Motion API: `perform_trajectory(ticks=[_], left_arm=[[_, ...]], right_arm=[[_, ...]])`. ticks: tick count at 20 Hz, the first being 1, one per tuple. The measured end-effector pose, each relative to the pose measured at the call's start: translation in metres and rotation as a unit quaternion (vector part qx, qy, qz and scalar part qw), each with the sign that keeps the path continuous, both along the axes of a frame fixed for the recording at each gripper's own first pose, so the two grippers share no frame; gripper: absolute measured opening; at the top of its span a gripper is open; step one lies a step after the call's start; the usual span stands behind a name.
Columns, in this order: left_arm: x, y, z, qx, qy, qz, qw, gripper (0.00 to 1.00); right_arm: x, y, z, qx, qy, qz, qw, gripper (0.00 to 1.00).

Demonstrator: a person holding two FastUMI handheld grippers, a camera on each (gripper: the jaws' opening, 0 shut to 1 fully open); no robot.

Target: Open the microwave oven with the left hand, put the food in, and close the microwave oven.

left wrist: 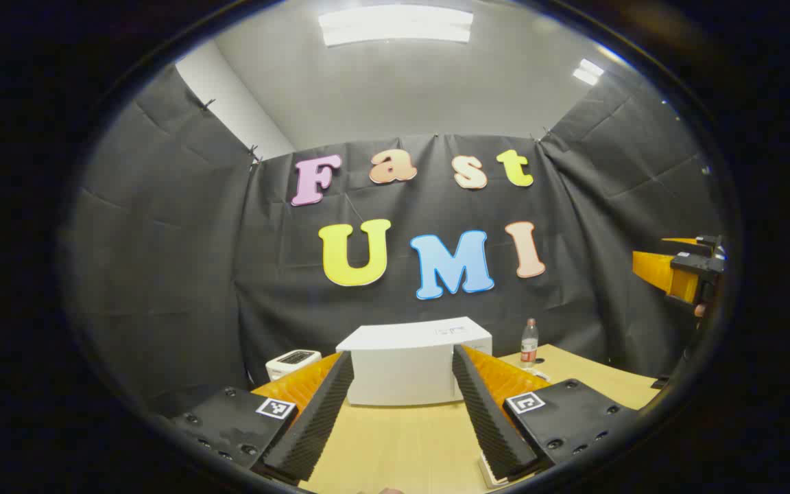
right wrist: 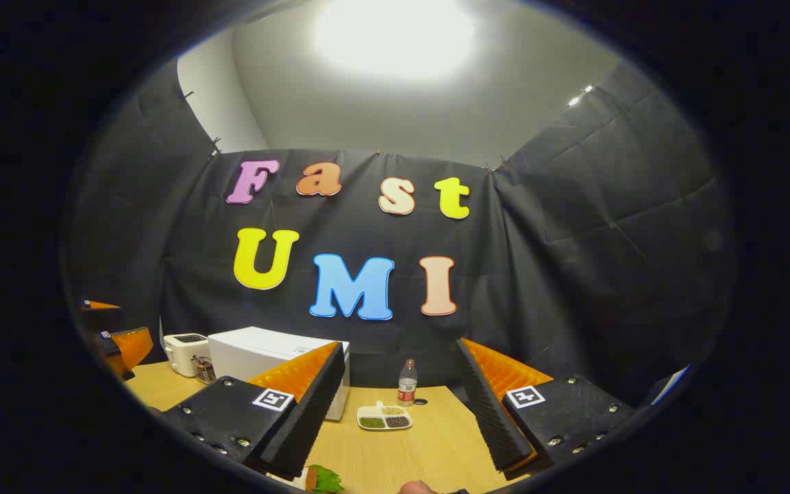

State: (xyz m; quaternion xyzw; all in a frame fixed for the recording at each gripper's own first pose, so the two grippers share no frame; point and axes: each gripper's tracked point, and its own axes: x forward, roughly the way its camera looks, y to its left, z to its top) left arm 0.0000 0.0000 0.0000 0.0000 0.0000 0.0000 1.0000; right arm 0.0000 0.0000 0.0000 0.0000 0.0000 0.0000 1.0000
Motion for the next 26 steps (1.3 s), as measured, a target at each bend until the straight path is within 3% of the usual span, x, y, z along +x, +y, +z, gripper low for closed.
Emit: perform_trajectory(ticks=[11,13,14,16,20,25,26], left_arm=[[0.009,-0.015,0.013,0.006,-0.007,0.016,1.000,0.95],[0.011,-0.021,0.012,0.006,-0.005,0.020,1.000,1.00],[0.013,-0.024,0.014,0.004,-0.005,0.022,1.000,0.90],[0.014,-0.030,0.011,-0.001,-0.003,0.025,1.000,0.90],[0.025,-0.036,0.017,0.007,-0.013,0.034,0.999,1.00],[0.054,-0.048,0.012,-0.002,-0.016,0.027,1.000,1.00],[0.062,-0.048,0.012,-0.003,-0.018,0.024,1.000,0.96]], right_arm=[[0.010,-0.008,-0.008,0.010,0.003,0.017,1.000,0.96],[0.013,-0.010,-0.010,0.012,0.004,0.023,1.000,0.96],[0.014,-0.012,-0.011,0.013,0.004,0.026,1.000,0.96],[0.016,-0.014,-0.015,0.018,0.007,0.035,0.999,0.96],[0.017,-0.025,-0.022,0.024,0.015,0.046,0.999,0.96],[0.018,-0.041,-0.021,0.026,0.014,0.029,0.999,0.97],[0.019,-0.042,-0.022,0.027,0.017,0.024,0.999,0.96]])
